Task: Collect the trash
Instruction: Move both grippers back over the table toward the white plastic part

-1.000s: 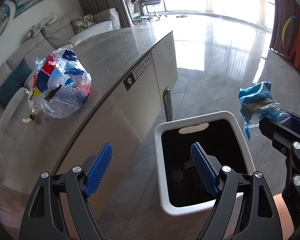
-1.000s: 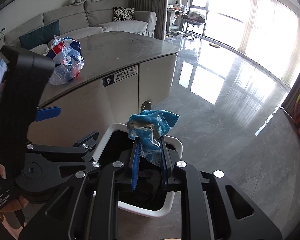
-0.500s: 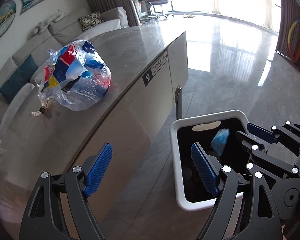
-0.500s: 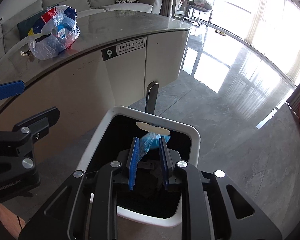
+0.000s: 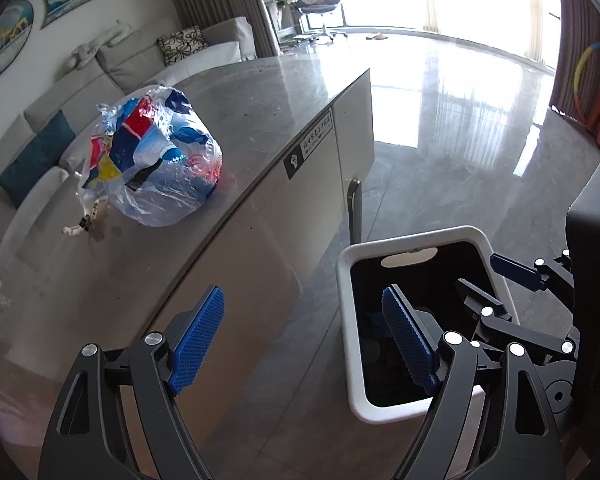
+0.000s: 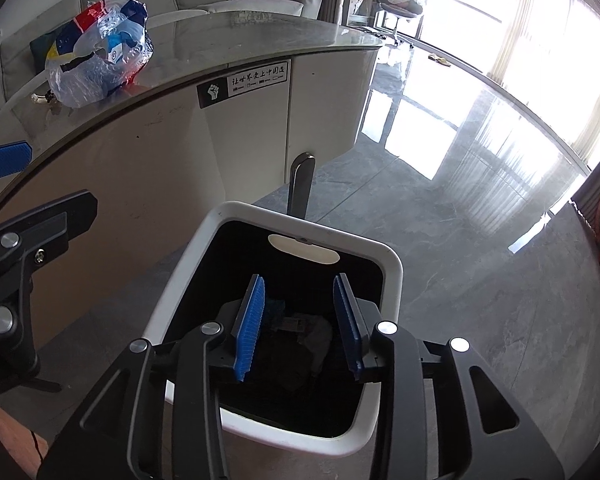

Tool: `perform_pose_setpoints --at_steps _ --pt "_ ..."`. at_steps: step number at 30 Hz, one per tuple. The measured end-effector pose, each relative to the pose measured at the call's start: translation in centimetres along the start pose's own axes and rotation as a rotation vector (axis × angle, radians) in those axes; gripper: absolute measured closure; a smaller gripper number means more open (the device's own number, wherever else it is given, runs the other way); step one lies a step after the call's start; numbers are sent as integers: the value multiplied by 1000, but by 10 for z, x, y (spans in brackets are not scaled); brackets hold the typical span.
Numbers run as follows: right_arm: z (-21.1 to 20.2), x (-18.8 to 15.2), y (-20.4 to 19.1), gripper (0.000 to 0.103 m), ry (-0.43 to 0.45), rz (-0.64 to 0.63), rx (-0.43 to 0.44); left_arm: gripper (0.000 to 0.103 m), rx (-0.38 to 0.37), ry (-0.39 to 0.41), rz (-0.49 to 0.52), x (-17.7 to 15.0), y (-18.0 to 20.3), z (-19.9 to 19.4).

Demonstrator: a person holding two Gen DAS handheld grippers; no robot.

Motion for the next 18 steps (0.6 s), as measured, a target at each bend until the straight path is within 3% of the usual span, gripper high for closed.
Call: perform_pose_setpoints --at_steps 12,18 --pt "-42 19 -8 58 81 -32 -9 21 -12 28 -45 3 -11 -13" --pt "-63 33 -17 46 130 -57 -28 17 -8 64 -85 9 -28 -24"
Point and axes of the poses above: each gripper's, at about its wrist camera, not at the fingertips, and z roughly the way its jaws point, y to its right, x to its top, the point moved 7 cm from there along z, roughly the way its jaws point, and after that the axes turned 1 degree about y, right-handed, at the moved point
